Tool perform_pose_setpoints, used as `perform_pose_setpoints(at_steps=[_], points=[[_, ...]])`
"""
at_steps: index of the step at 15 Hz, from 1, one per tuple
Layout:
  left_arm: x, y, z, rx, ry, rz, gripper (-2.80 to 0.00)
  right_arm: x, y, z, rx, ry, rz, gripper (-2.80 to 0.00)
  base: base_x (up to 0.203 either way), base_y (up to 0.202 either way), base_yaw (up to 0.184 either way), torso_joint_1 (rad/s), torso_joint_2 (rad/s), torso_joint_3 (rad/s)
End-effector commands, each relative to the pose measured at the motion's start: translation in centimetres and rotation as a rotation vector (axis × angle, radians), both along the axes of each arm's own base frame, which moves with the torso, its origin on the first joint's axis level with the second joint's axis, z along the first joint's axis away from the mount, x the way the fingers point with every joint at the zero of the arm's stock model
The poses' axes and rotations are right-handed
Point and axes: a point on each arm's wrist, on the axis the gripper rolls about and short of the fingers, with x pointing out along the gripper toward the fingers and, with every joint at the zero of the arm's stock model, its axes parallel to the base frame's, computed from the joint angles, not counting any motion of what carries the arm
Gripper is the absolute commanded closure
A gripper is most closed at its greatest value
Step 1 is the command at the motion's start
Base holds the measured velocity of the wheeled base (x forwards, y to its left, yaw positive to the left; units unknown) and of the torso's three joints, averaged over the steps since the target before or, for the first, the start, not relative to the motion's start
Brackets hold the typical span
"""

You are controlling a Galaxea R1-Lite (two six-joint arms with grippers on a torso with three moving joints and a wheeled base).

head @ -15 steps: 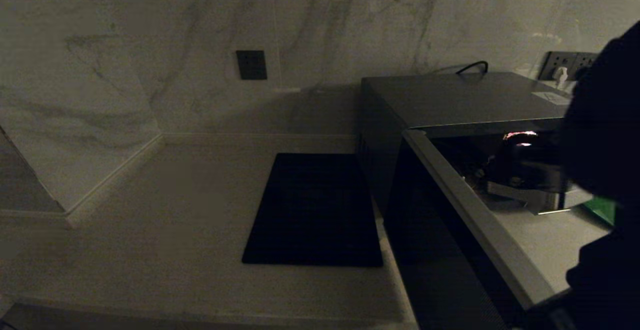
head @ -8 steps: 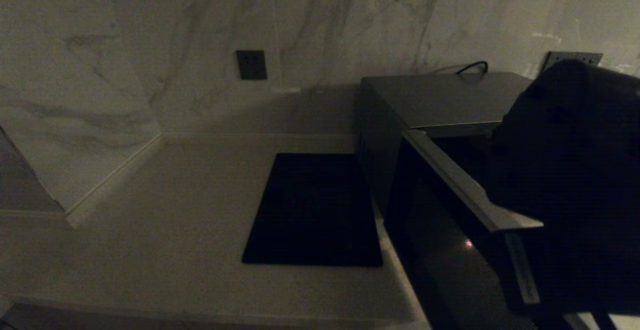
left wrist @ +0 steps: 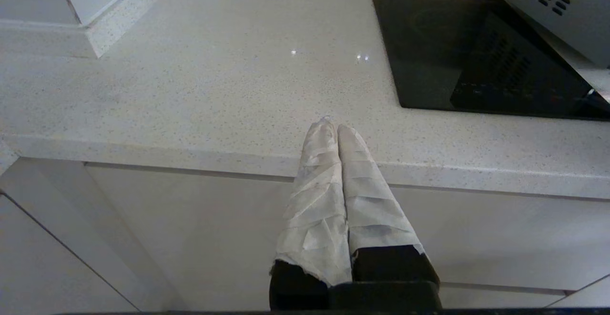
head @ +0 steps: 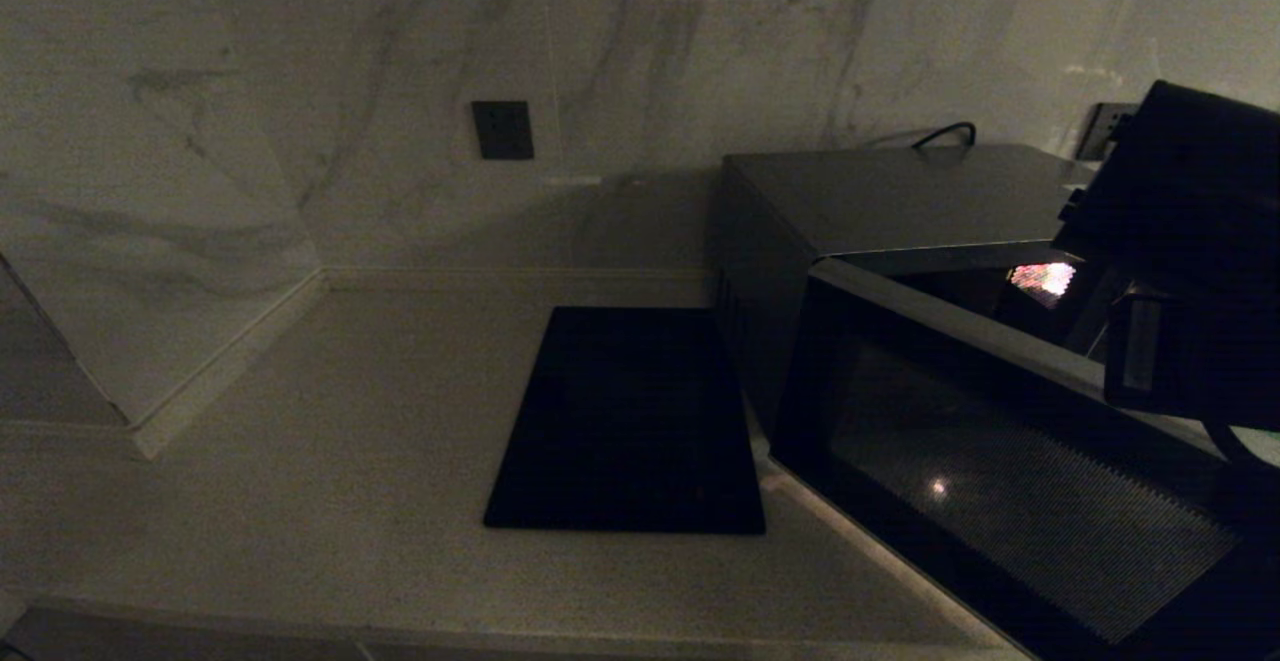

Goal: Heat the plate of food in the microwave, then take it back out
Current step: Close the microwave oven

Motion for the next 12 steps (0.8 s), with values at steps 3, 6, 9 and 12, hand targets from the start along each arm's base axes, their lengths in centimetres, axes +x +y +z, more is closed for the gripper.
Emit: perform_pose_setpoints(at_steps=[3, 6, 9, 12], points=[[0.0, 0.0, 0.0, -0.001, 0.0, 0.0, 0.0, 0.8, -2.5, -0.2, 0.021, -0.032, -0.101, 0.0, 0.0, 0.0, 0.0, 0.0, 0.0, 0.0], [0.0, 0.0, 0.0, -0.001, 0.0, 0.0, 0.0, 1.2, -3.3, -1.0, -0.001, -0.004, -0.143, 0.0, 0.0, 0.0, 0.0, 0.0, 0.0, 0.0], [0.0, 0.0, 0.0, -0.001, 0.0, 0.0, 0.0, 4.6, -4.6, -2.6, -0.001, -0.02, -0.239, 0.0, 0.0, 0.0, 0.0, 0.0, 0.0, 0.0], [0.0, 0.0, 0.0, -0.001, 0.0, 0.0, 0.0, 10.0, -7.7, -3.2, 0.08, -0.122, -0.295, 0.0, 0.0, 0.0, 0.0, 0.0, 0.0, 0.0]])
